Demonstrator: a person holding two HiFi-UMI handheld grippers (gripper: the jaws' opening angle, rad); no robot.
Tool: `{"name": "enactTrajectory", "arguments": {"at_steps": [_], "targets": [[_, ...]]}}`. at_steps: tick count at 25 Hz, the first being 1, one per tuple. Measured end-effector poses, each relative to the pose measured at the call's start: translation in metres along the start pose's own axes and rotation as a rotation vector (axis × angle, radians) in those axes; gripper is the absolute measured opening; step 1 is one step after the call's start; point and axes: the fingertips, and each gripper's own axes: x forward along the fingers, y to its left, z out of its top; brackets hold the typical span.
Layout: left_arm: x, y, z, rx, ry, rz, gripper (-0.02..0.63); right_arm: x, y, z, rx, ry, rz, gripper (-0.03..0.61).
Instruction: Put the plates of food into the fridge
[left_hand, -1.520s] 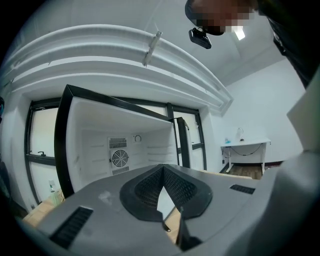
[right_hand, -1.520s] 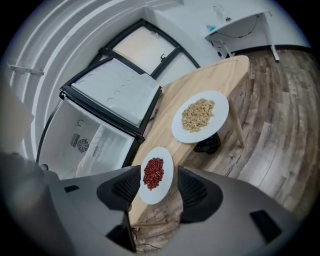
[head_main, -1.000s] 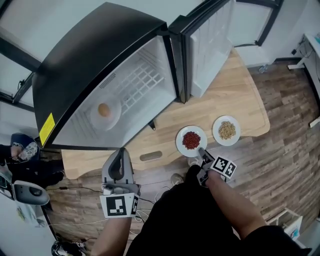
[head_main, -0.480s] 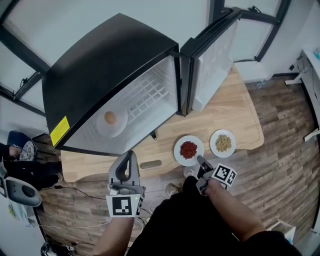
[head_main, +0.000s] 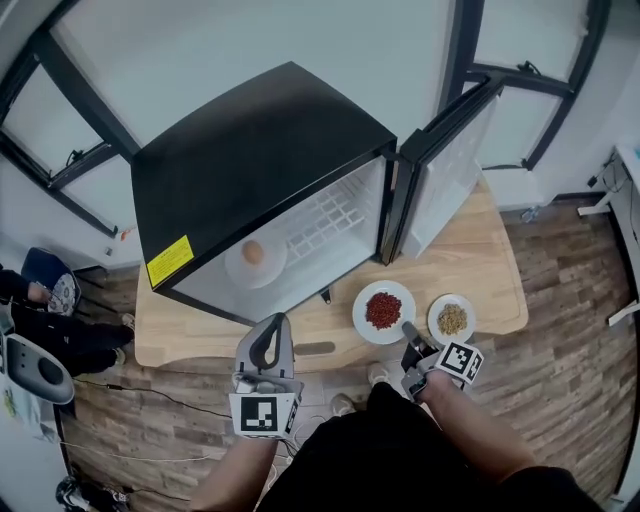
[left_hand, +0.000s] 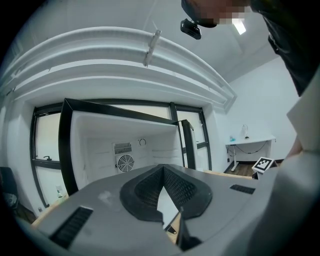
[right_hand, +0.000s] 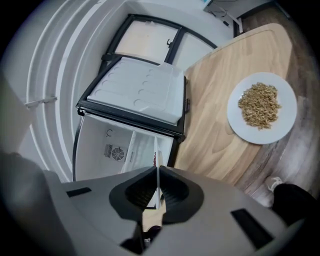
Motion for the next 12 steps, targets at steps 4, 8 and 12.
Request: {"name": "enactTrajectory", "arguments": {"at_steps": [4, 8, 12], "targets": [[-0.001, 0.004, 0.012, -0.001, -0.028, 0.020, 0.005, 0.006, 0.025, 0.007, -0.013, 0.014, 0.026, 0.035], [-0.004, 0.012, 0.021, -0.015, -0.053, 0.050, 0.005, 0.016, 0.052, 0.015, -0.021, 0.018, 0.090, 0.035], [-0.003, 0.020, 0.032, -0.025, -0.077, 0.078, 0.005, 0.025, 0.072, 0.023, -0.039, 0.027, 0.111, 0.035]]}}
